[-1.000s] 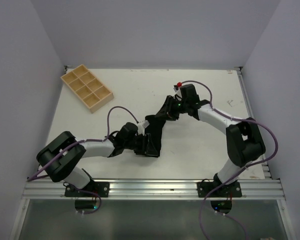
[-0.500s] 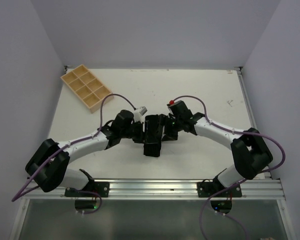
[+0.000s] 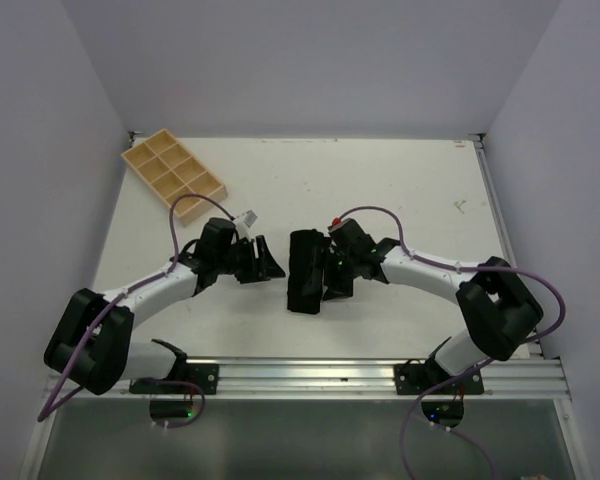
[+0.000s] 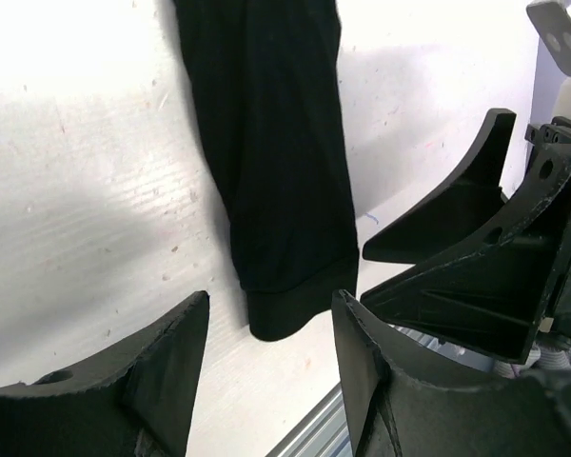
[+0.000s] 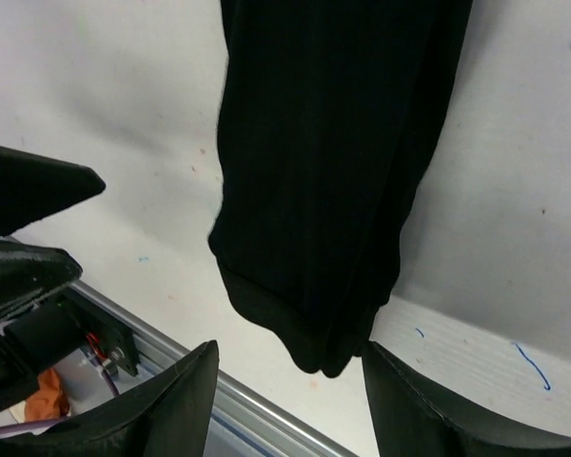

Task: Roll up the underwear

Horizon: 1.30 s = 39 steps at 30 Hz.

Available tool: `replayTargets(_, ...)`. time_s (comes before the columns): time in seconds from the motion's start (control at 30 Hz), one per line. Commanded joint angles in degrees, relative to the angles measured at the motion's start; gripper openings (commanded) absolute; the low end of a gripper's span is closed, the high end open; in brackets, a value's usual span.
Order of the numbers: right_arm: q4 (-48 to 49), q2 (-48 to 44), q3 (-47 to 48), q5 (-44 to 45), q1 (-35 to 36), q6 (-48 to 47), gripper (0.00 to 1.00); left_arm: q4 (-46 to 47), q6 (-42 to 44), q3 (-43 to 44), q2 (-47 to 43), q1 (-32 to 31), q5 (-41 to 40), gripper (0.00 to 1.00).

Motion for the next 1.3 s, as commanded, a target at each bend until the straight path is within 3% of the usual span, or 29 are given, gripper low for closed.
replayTargets(0.0,1.77,0.81,-2.05,1.7,1.11,1.43,0.65,2.01,-0.69,-3.09,0.74,1.43,4.25,0.58)
replayTargets(0.23,5.02,2.91,-4.07,1.35,1.9,2.14,0.61,6.67,-2.18,-5.82,3.02,1.61,7.86,0.58)
replayTargets(0.33,7.66,3.88,-4.95,0.3,1.99,2.66,0.54,8.95,-3.24,-6.96,4.33,1.61,9.79,0.58)
replayTargets(0.57,13.81,3.88,-8.91,-1.64,2.07,3.81,0.2,19.85,-8.06,-12.59,7.15,1.7,15.85,0.61)
replayTargets(0.73,15.31,3.88,-9.43,-3.83,1.99,4.07,0.02,22.93,-8.51,-14.61,8.47,1.61,16.47,0.68)
replayTargets(1.1,17.24,2.3,-9.26,-8.84,1.64,4.33,0.0,27.85,-6.4,-15.4,16.46,1.61,18.23,0.71)
replayTargets(1.27,18.73,1.77,-9.61,-11.13,1.11,5.21,0.0,36.62,-9.39,-18.04,17.52,1.78,20.42,0.68)
